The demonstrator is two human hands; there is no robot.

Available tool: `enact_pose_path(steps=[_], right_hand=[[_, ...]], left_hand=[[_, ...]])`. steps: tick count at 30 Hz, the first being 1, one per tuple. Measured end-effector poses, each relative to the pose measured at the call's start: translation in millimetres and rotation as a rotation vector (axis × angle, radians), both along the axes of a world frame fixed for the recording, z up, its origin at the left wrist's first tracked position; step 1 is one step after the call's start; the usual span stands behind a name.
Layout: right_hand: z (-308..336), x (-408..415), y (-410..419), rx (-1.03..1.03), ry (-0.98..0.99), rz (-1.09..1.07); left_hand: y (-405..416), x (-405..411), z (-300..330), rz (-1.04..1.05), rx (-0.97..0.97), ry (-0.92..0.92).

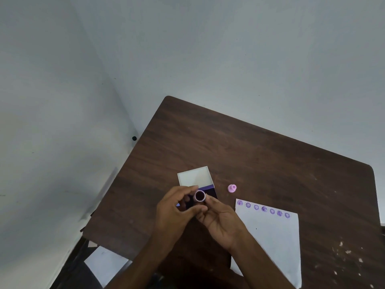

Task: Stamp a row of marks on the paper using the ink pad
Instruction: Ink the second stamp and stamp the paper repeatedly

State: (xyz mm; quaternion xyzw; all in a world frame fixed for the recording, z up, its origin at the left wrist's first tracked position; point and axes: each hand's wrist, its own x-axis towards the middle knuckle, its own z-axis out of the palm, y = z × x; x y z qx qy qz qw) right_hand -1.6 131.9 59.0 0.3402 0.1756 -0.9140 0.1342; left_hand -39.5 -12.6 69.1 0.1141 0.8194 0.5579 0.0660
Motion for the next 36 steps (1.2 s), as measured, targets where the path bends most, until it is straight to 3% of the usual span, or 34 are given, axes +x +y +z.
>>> enact_pose_path(steps=[8, 25, 36], right_hand=[[6.3, 2.4, -9.1, -0.025, 0.009, -0.044], [13.9, -1.4, 1.7, -0.040, 0.058, -0.012], [12.0, -7.9, 2.5, -0.075, 0.039, -0.083]], left_hand=[[5.5, 2.8, 13.9, 0.044, 0.009, 0.040], [6.5, -10.8, 3.6, -0.071, -0.146, 0.066], [13.0, -17.8, 8.2, -0.052, 0.018, 0.007]])
